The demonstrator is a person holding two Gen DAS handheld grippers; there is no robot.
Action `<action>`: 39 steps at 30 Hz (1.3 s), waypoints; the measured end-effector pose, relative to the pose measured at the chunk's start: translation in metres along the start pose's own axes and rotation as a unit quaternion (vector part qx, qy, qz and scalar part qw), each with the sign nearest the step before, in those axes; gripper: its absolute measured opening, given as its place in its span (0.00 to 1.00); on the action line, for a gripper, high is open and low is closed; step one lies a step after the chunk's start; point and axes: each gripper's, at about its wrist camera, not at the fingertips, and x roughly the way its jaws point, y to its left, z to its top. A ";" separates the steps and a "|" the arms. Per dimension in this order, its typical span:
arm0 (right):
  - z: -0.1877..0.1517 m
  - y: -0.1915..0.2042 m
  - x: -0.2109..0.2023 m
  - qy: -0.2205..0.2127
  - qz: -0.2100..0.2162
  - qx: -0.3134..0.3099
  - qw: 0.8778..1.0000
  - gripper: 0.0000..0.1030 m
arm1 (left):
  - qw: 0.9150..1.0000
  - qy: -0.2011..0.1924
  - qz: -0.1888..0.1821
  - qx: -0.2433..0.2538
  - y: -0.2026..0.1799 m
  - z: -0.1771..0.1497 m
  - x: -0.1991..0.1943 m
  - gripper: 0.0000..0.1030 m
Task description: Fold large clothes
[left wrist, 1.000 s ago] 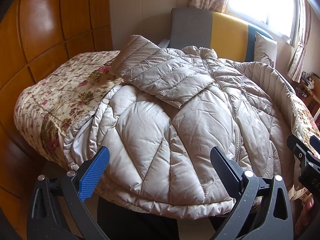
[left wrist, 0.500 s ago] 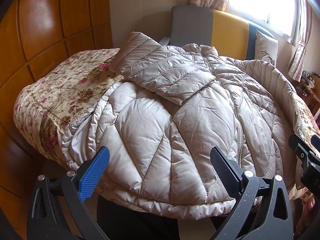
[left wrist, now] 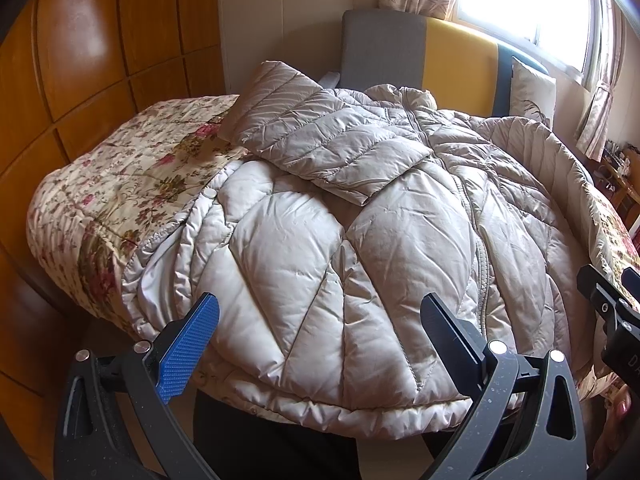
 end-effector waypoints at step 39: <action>-0.007 -0.128 0.022 0.029 -0.083 0.034 0.996 0.26 | 0.998 -0.023 -0.048 -0.018 0.019 -0.007 0.014 0.97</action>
